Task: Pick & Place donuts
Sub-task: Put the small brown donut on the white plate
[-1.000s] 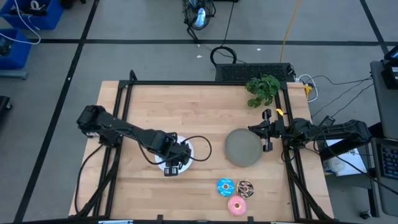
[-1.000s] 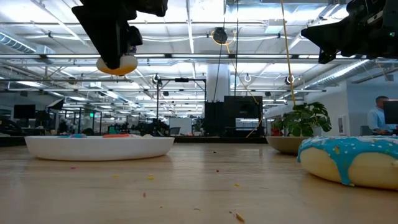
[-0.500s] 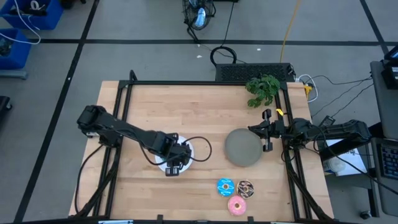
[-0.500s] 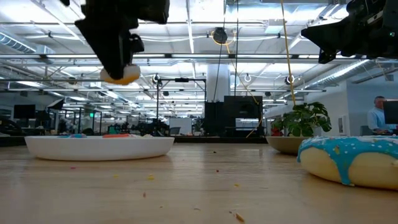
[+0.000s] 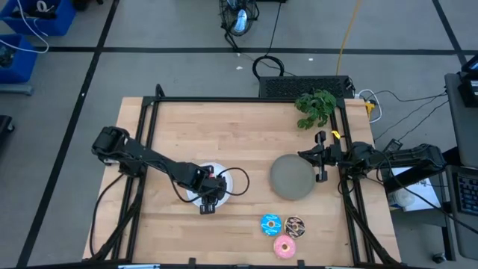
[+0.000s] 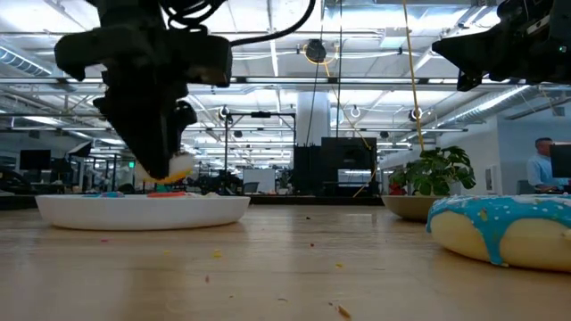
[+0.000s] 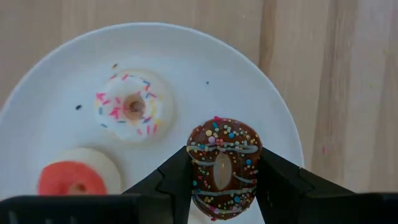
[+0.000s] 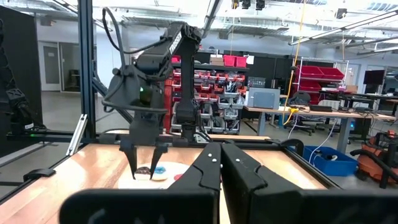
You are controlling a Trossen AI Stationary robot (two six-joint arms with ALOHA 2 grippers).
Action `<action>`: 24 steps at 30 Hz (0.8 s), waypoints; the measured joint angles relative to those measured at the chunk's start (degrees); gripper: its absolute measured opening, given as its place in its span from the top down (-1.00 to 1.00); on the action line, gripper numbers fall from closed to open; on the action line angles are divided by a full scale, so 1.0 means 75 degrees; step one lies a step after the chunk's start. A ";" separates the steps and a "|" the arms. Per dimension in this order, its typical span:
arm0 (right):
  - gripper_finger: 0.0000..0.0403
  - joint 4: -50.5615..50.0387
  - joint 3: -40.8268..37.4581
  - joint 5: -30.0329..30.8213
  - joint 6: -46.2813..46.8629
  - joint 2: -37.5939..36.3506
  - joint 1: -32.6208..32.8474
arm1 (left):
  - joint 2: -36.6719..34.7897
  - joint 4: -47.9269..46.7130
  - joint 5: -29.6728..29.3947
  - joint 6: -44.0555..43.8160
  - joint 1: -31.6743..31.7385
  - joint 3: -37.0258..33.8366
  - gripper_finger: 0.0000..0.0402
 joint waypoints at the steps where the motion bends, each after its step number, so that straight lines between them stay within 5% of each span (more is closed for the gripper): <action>1: 1.00 0.0000 0.0000 0.0000 0.0000 0.0000 0.0000 | 0.0000 0.0066 0.0012 -0.0030 0.0000 -0.0080 0.25; 24: 1.00 0.0003 0.0000 0.0000 0.0000 0.0000 -0.0003 | 0.0000 0.0469 -0.0062 0.0010 0.0009 -0.0446 0.25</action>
